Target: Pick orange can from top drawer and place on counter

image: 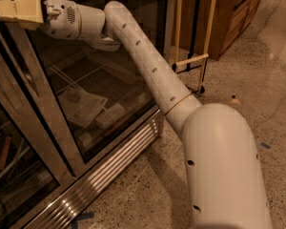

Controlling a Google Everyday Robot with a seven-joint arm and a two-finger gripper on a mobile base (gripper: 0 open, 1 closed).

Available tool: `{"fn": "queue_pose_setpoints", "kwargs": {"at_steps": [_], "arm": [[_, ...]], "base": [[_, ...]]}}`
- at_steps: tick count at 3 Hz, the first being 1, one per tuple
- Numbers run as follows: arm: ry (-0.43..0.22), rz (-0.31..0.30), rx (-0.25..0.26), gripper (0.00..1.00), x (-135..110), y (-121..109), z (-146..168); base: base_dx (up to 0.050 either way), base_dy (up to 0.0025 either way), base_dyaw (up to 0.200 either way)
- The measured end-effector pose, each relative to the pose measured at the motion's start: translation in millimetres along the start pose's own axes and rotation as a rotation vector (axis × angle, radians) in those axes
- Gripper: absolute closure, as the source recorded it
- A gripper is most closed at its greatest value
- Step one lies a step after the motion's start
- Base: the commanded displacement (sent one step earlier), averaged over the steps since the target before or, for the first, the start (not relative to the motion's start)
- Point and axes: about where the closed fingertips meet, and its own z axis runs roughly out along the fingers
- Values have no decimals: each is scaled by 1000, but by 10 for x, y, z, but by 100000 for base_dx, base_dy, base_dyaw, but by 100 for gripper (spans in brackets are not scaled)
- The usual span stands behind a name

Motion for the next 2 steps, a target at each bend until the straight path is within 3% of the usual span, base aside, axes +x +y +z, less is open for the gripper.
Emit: {"fn": "queue_pose_setpoints", "kwargs": {"at_steps": [2], "arm": [[-16, 8, -22, 100, 11, -11, 46]], "base": [[0, 0, 0]]}}
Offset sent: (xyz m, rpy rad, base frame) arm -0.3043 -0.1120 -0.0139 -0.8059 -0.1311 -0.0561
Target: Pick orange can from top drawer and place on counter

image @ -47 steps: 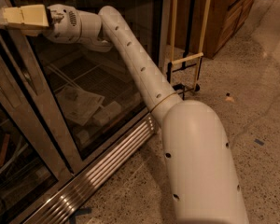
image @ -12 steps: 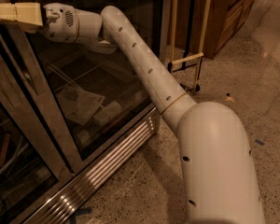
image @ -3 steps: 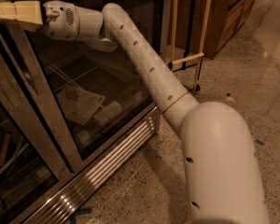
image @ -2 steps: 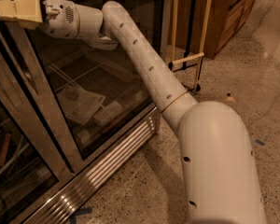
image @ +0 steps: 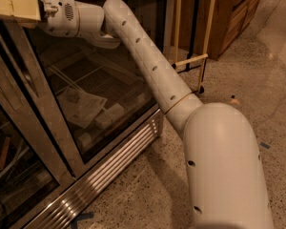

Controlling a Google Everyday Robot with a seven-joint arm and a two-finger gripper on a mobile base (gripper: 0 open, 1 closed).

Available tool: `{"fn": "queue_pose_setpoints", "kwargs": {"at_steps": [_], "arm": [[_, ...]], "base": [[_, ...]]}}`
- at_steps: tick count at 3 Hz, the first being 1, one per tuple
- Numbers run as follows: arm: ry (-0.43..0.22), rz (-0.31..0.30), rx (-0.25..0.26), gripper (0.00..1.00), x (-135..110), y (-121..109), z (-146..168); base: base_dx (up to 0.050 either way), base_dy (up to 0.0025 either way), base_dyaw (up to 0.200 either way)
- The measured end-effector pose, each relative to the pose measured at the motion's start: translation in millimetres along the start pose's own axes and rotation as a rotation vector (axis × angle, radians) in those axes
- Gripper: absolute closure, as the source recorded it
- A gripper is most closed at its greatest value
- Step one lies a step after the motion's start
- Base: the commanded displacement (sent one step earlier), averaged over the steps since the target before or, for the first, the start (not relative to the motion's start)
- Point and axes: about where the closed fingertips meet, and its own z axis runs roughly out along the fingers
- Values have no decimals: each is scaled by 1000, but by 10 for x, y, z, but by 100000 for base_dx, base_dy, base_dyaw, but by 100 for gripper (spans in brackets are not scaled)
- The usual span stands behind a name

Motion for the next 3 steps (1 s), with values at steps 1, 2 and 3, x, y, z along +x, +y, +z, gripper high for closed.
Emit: {"fn": "queue_pose_setpoints", "kwargs": {"at_steps": [1, 2, 3], "arm": [[0, 0, 0, 100, 0, 0, 0], [0, 0, 0, 100, 0, 0, 0], [0, 0, 0, 100, 132, 33, -49]], "base": [[-4899, -1, 5], [0, 0, 0], [0, 0, 0]]}}
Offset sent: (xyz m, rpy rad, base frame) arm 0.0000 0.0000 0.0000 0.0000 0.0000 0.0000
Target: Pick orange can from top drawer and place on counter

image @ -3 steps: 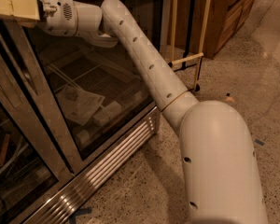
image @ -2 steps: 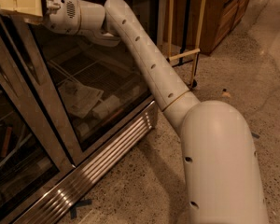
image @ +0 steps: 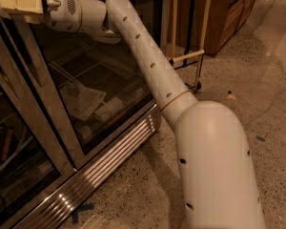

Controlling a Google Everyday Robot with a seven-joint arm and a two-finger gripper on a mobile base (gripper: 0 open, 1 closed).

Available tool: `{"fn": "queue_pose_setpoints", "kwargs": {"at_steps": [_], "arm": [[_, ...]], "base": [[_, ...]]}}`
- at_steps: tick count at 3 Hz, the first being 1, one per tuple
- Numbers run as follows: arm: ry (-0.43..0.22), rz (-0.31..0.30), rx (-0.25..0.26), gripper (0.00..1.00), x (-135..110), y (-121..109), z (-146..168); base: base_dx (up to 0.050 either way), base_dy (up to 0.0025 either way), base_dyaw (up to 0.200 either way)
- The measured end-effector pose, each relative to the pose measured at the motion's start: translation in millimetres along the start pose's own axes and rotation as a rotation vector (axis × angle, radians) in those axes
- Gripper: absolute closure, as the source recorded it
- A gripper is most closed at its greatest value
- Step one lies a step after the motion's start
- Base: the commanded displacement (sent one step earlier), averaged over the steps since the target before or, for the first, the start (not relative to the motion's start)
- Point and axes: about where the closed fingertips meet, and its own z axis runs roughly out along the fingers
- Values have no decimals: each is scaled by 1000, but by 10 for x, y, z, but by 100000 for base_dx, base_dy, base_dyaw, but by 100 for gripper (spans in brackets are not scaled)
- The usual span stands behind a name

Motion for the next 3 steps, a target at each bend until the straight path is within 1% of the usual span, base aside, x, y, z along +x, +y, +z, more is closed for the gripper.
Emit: {"fn": "queue_pose_setpoints", "kwargs": {"at_steps": [1, 2, 3], "arm": [[0, 0, 0, 100, 70, 53, -76], [0, 0, 0, 100, 180, 204, -161], [0, 0, 0, 100, 185, 275, -167]], "base": [[0, 0, 0], [0, 0, 0], [0, 0, 0]]}}
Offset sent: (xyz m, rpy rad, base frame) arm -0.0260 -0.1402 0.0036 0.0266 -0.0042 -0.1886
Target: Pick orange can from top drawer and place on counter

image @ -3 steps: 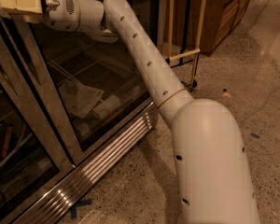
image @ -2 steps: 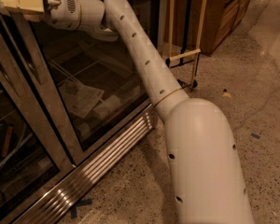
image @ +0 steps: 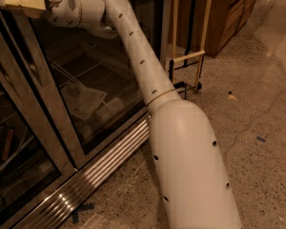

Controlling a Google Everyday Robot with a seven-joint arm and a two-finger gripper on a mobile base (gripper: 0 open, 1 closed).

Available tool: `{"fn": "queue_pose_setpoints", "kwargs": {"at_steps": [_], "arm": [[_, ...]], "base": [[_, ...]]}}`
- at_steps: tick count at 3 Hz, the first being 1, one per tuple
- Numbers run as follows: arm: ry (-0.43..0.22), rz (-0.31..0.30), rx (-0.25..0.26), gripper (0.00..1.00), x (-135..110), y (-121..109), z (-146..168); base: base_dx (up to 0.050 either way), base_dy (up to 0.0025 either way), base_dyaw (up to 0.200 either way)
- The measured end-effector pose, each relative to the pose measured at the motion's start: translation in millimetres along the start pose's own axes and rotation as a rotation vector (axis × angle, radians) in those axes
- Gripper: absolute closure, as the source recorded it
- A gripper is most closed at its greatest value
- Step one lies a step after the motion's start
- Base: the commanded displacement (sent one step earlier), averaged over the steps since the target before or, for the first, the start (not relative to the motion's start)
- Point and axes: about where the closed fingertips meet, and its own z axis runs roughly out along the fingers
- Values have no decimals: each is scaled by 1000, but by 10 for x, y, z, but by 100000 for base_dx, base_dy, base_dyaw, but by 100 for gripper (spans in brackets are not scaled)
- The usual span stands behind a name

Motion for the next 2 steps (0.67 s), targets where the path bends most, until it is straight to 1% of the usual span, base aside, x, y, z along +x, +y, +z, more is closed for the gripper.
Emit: {"fn": "queue_pose_setpoints", "kwargs": {"at_steps": [1, 2], "arm": [[4, -1, -13, 86, 9, -10, -19], [4, -1, -13, 62, 11, 11, -21]], "base": [[0, 0, 0], [0, 0, 0]]}}
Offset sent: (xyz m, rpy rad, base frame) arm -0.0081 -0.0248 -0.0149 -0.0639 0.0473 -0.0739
